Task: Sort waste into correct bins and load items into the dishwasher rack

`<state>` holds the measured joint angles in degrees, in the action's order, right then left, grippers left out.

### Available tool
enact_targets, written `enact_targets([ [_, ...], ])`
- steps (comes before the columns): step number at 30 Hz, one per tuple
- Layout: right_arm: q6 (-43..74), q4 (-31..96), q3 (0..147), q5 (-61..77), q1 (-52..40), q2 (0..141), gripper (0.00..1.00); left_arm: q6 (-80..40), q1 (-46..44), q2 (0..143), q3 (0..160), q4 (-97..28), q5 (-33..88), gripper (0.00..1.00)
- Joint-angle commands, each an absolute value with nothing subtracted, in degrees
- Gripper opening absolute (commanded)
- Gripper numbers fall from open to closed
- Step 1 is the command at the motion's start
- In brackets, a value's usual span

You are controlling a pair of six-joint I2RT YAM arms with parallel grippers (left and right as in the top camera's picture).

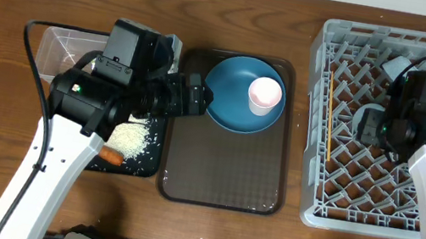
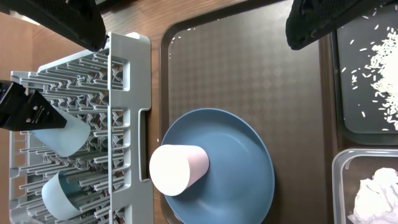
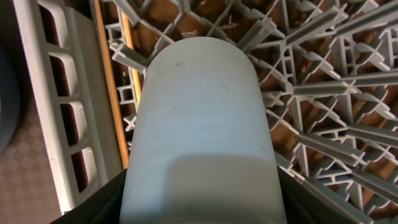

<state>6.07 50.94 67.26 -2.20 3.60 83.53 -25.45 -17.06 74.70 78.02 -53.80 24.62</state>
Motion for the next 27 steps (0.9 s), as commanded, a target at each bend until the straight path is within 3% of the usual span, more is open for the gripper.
enact_targets([
  [1,7.6,50.5,65.9,-2.8,3.4,83.3,0.21,-25.1,-17.2,75.0,78.0,-54.0,23.9,0.95],
  [9,7.9,50.0,64.4,-2.8,3.4,83.3,0.28,-25.1,-17.2,75.0,78.0,-54.0,23.9,0.95],
  [13,7.9,50.0,64.3,-2.8,3.4,83.3,0.48,-25.1,-17.2,75.0,78.0,-54.0,23.9,0.95],
  [19,7.9,49.0,64.3,-2.4,3.4,83.3,0.95,-25.1,-17.2,75.0,78.0,-54.0,23.9,0.95],
  [27,7.9,49.1,65.9,-1.1,3.4,83.2,0.94,-25.1,-17.2,75.0,78.0,-54.0,23.9,0.95],
])
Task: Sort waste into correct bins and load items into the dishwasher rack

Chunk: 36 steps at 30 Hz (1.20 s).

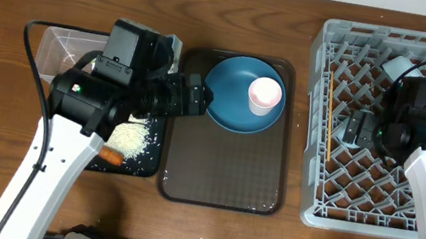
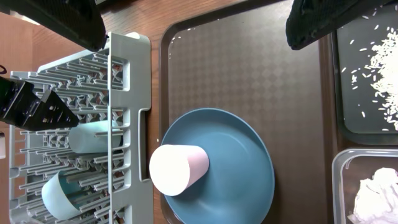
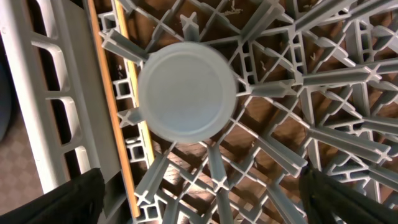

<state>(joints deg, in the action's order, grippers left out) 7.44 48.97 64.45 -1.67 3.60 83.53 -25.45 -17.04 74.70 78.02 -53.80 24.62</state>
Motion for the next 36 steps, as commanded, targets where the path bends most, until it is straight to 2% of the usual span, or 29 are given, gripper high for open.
enact_targets([
  [1,7.9,49.6,66.8,-0.8,3.4,83.2,0.93,-25.1,-17.2,75.0,78.0,-54.0,23.9,0.95],
  [7,6.0,55.6,76.5,9.0,3.2,83.1,0.87,-25.1,-17.2,75.0,78.0,-54.0,23.9,0.95],
  [12,4.6,58.2,78.8,12.5,2.8,83.1,0.99,-25.1,-17.2,75.0,78.0,-54.0,23.9,0.95],
  [25,12.3,65.2,78.7,14.0,2.6,83.1,0.99,-25.1,-17.2,75.0,78.0,-53.8,23.9,0.95],
  [30,13.9,70.5,78.7,14.0,2.6,83.1,0.99,-33.9,-18.1,75.4,77.7,-49.2,23.1,0.94],
  [32,13.9,71.4,78.7,14.0,2.6,83.1,0.99,-35.3,-19.6,76.2,77.0,-45.9,22.8,0.82],
  [33,13.9,71.7,78.7,14.0,2.6,83.1,0.99,-35.8,-20.5,76.9,76.9,-44.4,22.8,0.72],
  [36,14.4,71.6,78.7,14.3,2.6,83.1,0.99,-37.6,-24.5,80.5,76.9,-38.8,22.7,0.53],
])
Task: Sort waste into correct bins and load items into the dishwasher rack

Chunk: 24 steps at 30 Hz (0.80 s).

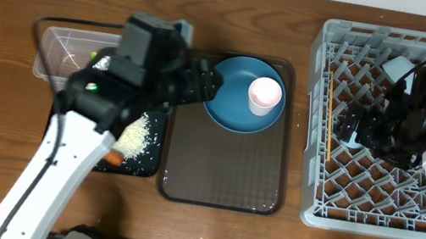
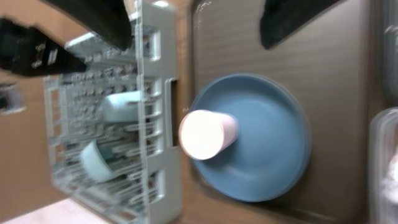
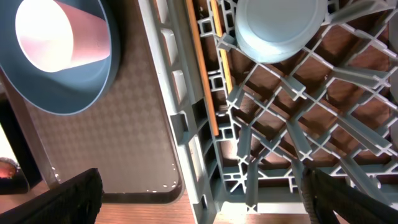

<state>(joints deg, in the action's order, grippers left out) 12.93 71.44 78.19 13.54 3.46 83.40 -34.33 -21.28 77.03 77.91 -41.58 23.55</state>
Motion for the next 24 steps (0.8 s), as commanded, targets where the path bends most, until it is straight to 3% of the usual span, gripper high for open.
enact_targets([
  [1,14.3,71.6,78.7,14.5,2.6,83.1,0.99,-37.6,-25.5,81.6,76.9,-37.1,22.3,0.47],
  [3,14.3,71.6,78.7,14.6,2.6,83.1,0.99,-38.1,-28.3,84.9,76.9,-33.1,18.6,0.41],
  [9,14.3,71.8,78.7,14.6,2.6,83.1,0.99,-40.0,-32.9,94.4,76.9,-26.6,9.5,0.39],
  [24,14.3,71.6,78.7,14.6,2.6,83.1,0.99,-46.4,-33.2,109.7,76.9,-21.5,5.5,0.38],
])
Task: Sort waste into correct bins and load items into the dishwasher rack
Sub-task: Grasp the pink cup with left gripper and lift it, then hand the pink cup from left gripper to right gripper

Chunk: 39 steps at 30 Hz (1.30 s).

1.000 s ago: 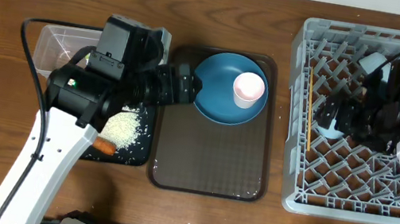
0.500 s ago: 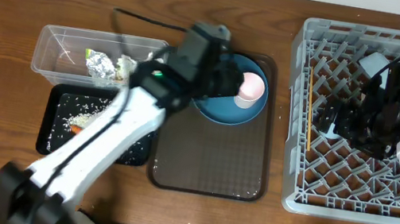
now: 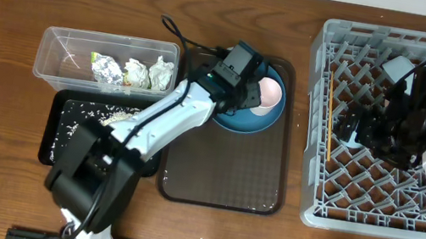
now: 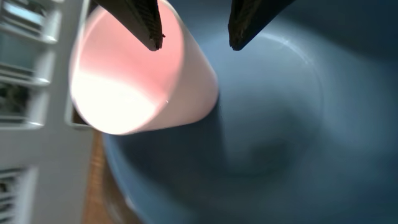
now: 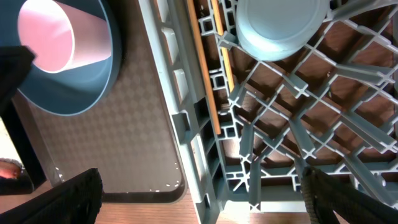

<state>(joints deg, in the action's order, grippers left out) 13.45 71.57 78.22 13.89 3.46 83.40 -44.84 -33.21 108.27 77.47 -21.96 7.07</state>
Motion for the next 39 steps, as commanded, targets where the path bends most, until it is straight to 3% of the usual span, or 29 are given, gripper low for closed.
enact_targets([
  [1,14.3,71.6,78.7,14.6,2.6,83.1,0.99,-46.4,-33.2,110.2,76.9,-21.3,5.5,0.38],
  [10,14.3,71.6,78.7,14.6,2.6,83.1,0.99,-46.4,-33.2,111.1,76.9,-22.0,5.5,0.26],
  [15,14.3,71.6,78.7,14.6,2.6,83.1,0.99,-46.4,-32.6,109.5,76.9,-21.3,5.5,0.06],
  [23,14.3,71.5,78.7,14.6,2.6,83.1,0.99,-42.7,-28.8,100.1,76.9,-23.6,7.6,0.06],
  [29,9.4,71.2,78.7,19.7,2.6,83.1,0.99,-40.8,-23.6,91.5,76.9,-23.7,32.0,0.06],
  [35,-29.6,77.8,78.7,61.6,2.6,83.1,0.99,-37.3,-17.9,89.7,76.9,-23.7,63.1,0.06],
  [39,-39.1,79.3,78.7,71.7,2.6,83.1,1.0,-35.6,-17.5,89.7,76.9,-23.7,74.7,0.06],
])
